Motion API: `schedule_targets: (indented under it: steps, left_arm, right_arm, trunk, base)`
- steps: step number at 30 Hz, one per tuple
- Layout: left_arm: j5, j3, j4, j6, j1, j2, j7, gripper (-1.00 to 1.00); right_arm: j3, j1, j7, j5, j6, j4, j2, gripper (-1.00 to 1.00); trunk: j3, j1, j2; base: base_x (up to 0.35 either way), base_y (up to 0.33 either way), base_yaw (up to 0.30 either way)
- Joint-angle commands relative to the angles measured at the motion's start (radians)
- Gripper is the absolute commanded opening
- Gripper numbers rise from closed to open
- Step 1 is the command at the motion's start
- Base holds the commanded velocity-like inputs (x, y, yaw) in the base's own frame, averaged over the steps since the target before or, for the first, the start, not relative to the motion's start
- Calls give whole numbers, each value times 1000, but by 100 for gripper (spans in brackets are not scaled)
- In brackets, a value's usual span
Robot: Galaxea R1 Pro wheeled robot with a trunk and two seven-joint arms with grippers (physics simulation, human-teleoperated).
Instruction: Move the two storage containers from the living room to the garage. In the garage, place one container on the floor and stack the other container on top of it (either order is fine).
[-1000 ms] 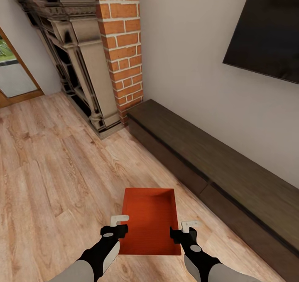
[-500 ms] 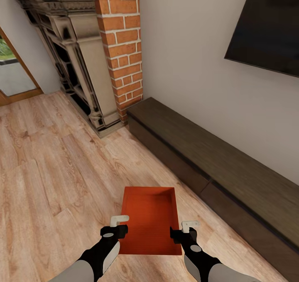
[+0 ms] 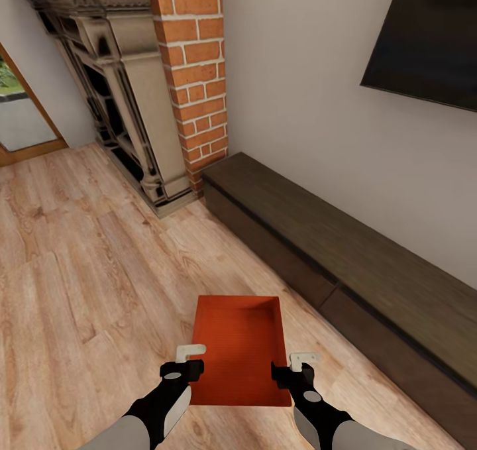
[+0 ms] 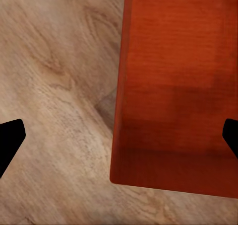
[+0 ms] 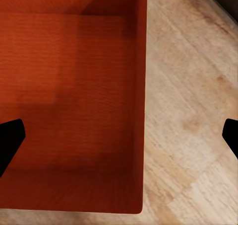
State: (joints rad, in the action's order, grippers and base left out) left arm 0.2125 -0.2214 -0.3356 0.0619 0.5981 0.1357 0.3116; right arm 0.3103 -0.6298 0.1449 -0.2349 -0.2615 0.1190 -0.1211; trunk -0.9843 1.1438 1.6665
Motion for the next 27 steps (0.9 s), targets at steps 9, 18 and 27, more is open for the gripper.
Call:
schedule_targets:
  steps: [9,18,27]
  left_arm:
    - [8,-9,-2,5,0,-1,7,100]
    - [8,-9,-2,5,0,-1,7,100]
    - [8,-9,-2,6,0,-12,7,100]
  right_arm:
    - [9,-1,4,-9,-4,-1,0,100]
    - [9,-1,4,-9,-4,-1,1,100]
    - [7,-1,4,-10,-4,-1,0,100]
  trunk:
    - [-29,35,64]
    - [-57,69,127]
    - [-85,104,190]
  base:
    - [0,0,0]
    - [0,0,0]
    - [0,0,0]
